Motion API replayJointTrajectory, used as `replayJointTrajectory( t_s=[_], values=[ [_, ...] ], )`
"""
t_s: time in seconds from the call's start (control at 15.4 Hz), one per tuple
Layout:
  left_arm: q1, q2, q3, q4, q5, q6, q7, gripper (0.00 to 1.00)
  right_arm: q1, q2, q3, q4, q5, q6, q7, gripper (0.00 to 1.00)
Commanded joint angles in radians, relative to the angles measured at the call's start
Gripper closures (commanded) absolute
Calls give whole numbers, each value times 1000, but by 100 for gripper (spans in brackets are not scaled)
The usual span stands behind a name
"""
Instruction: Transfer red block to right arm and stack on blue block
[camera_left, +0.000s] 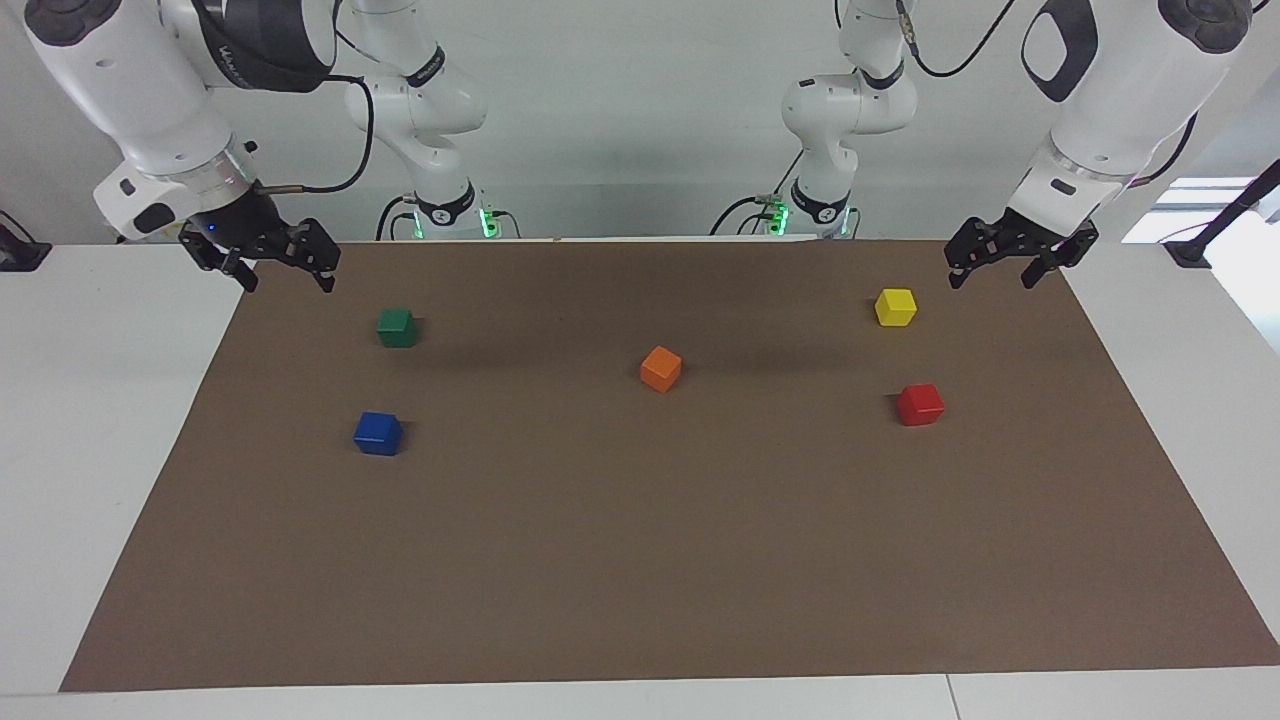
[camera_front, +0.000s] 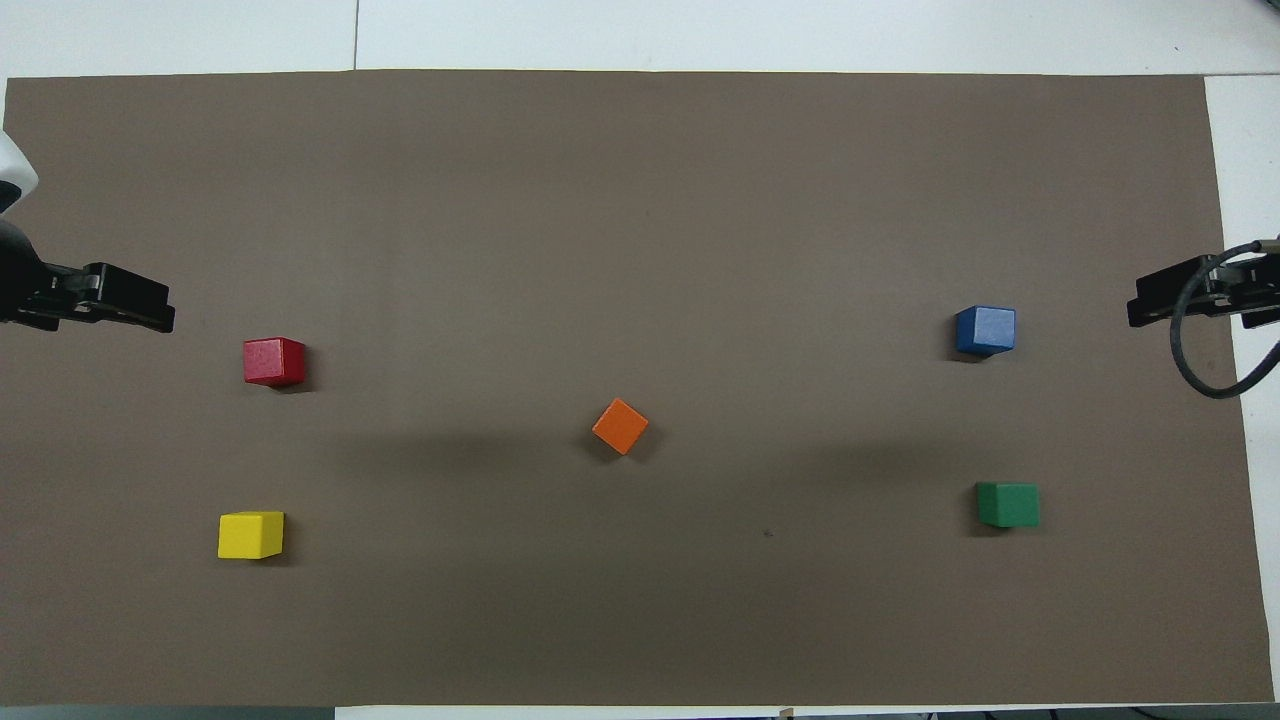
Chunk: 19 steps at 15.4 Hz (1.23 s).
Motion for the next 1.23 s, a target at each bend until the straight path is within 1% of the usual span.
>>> replayJointTrajectory(
  t_s=[0.0, 0.26, 0.39, 0.52, 0.65, 0.71, 0.91, 1.04, 1.17],
  values=[
    [7, 0, 1, 1, -14, 14, 10, 0, -13, -13, 7, -12, -2, -5, 4, 0],
    [7, 0, 5, 1, -14, 9, 14, 0, -14, -11, 7, -11, -2, 33, 4, 0],
    [9, 1, 3, 3, -14, 6, 13, 0, -14, -11, 7, -11, -2, 36, 4, 0],
    [9, -2, 6, 1, -14, -32, 2, 0, -14, -11, 7, -11, -2, 33, 4, 0],
    [9, -5, 15, 1, -14, -20, -15, 0, -14, -11, 6, -11, -2, 32, 2, 0],
    [4, -13, 23, -11, -14, 17, -15, 0, -16, -11, 7, -11, -2, 32, 2, 0],
    [13, -37, 28, -115, -14, 122, -10, 0, -13, -13, 9, -15, 0, 18, -10, 0],
    [16, -25, 28, -159, -14, 179, -10, 0, -5, -16, 12, -14, 3, 18, -10, 0],
    [52, -7, 28, -211, -14, 236, -10, 0, -2, -14, 12, -14, 23, 27, -7, 0]
  ],
)
